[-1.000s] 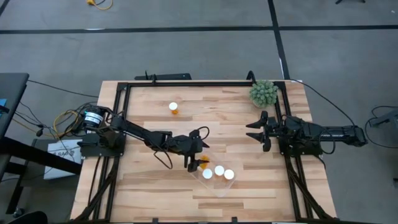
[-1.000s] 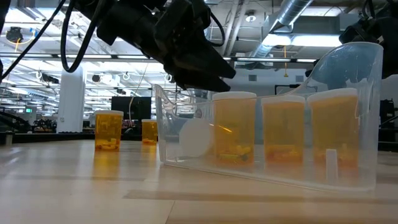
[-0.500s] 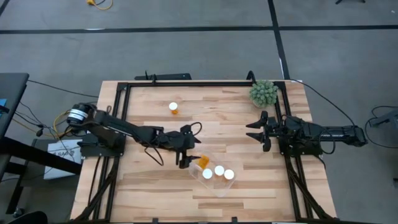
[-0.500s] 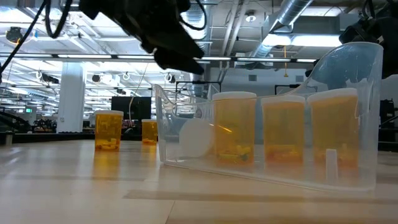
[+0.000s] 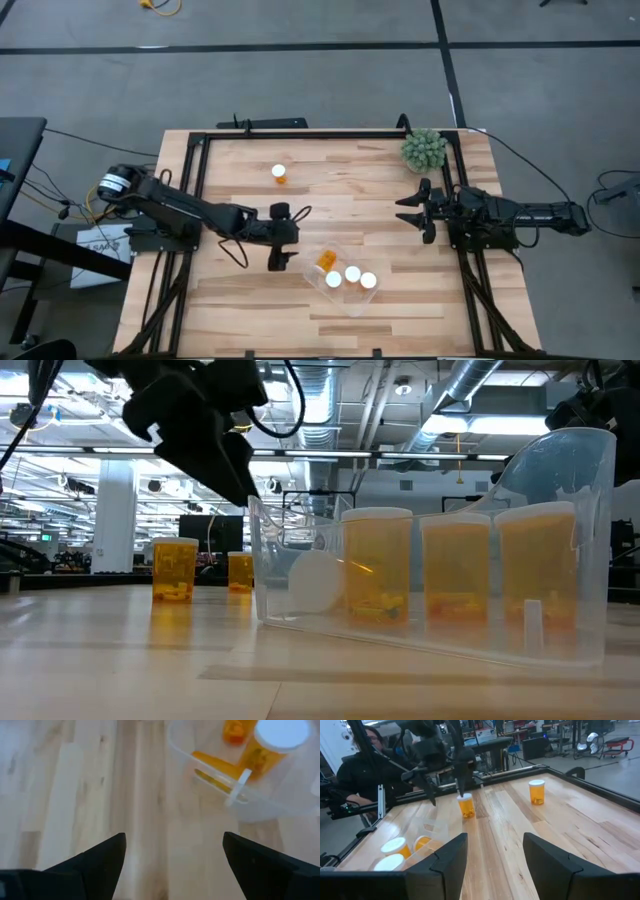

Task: Pick and place pill bottles into a basket
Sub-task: Put the orange pill bottle into the transparent container

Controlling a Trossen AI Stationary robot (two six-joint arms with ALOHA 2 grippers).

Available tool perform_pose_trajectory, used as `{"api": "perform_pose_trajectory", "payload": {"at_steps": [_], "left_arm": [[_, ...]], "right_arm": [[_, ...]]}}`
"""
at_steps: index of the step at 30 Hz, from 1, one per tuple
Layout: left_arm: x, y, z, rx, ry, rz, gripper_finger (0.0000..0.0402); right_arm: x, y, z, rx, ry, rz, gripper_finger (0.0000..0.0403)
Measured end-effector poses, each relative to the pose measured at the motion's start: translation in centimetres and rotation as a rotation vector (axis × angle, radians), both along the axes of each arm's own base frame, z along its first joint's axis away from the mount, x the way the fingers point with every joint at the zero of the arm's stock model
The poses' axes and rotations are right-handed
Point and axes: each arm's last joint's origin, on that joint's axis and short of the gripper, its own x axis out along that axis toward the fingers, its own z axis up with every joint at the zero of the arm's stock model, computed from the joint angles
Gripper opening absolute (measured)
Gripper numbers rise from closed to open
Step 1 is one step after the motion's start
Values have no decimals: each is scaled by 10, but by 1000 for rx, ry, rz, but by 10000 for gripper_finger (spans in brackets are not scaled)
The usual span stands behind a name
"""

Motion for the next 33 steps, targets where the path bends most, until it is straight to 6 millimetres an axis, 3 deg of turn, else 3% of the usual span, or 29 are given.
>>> {"api": "perform_pose_trajectory", "payload": {"at_steps": [8, 23, 33], "left_arm": [[-22, 2, 21, 51, -53, 51, 322], [-81, 7, -7, -19, -69, 193, 322], [-95, 0, -28, -33, -137, 247, 322]], "right_arm": [[0, 0, 0, 0, 0, 0, 186], [0, 0, 0, 0, 0, 0, 186], [0, 0, 0, 0, 0, 0, 184]]}}
